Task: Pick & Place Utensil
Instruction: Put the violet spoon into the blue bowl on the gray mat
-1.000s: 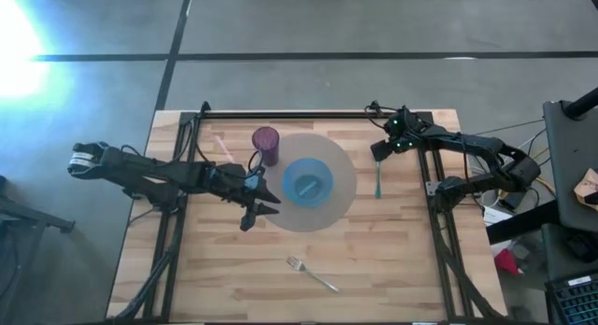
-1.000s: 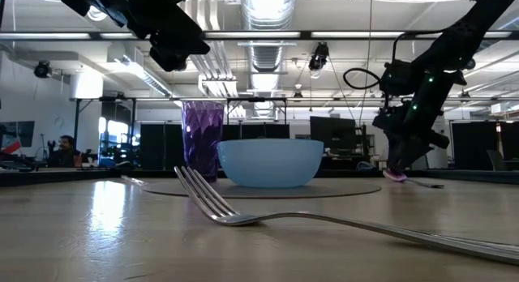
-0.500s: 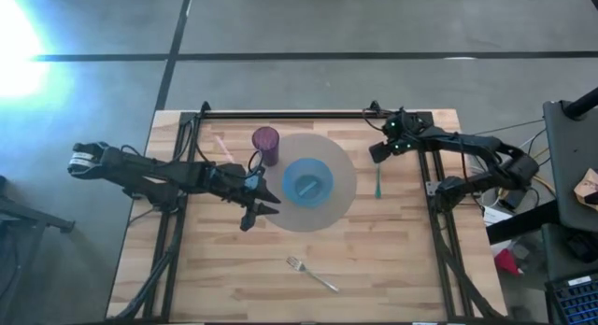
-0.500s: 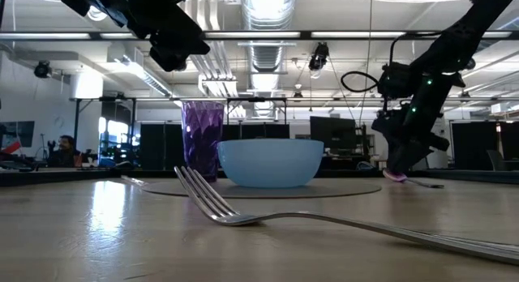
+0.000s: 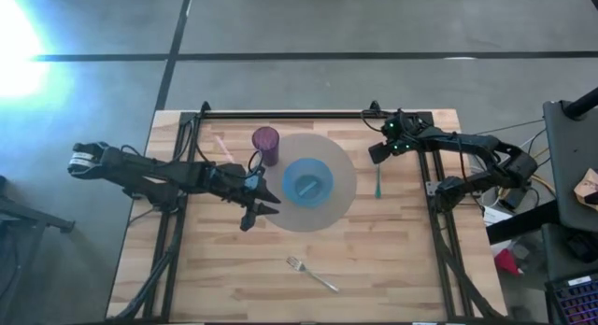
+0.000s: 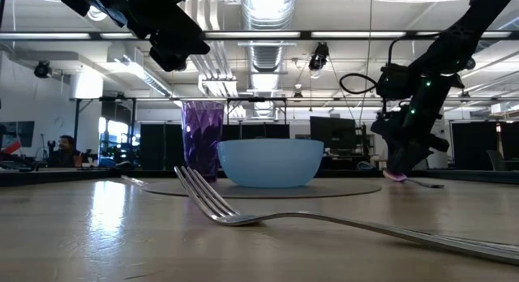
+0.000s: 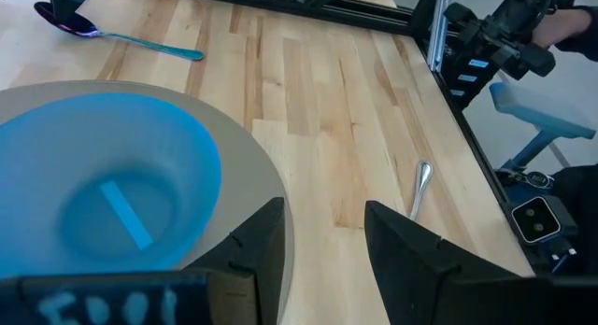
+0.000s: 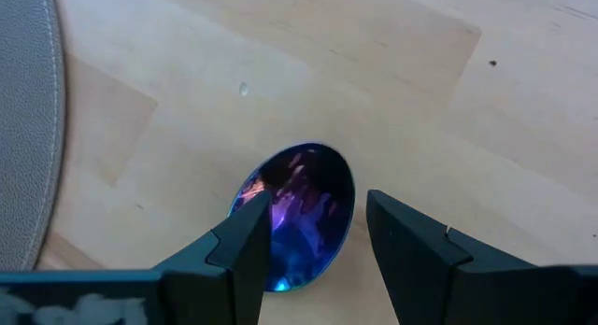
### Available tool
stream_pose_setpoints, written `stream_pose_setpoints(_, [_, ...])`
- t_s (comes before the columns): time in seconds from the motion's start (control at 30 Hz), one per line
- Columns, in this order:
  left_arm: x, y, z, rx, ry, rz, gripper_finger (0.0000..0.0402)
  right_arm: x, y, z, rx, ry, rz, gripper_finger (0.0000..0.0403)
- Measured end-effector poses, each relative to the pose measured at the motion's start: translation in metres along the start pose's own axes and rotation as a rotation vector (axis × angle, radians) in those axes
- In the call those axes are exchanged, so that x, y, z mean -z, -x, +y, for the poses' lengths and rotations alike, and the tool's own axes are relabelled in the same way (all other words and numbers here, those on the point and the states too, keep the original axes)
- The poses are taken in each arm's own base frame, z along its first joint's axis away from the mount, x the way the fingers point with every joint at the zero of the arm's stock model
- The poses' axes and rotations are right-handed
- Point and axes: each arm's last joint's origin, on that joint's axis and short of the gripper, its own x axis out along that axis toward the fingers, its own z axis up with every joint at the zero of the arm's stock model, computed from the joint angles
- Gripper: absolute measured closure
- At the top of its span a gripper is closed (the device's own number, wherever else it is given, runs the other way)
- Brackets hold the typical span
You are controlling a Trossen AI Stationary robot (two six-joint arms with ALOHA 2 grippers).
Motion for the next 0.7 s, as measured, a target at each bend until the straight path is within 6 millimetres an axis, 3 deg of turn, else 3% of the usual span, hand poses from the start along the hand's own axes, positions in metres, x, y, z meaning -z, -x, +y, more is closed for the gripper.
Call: stream_pose_setpoints(0.7, [0.0000,0.0000,0.0002,-0.001,0.000,0.000,0.0262,0.0082,-0.0044,0.0022,-0.013,-0.005,0.000,0.0257])
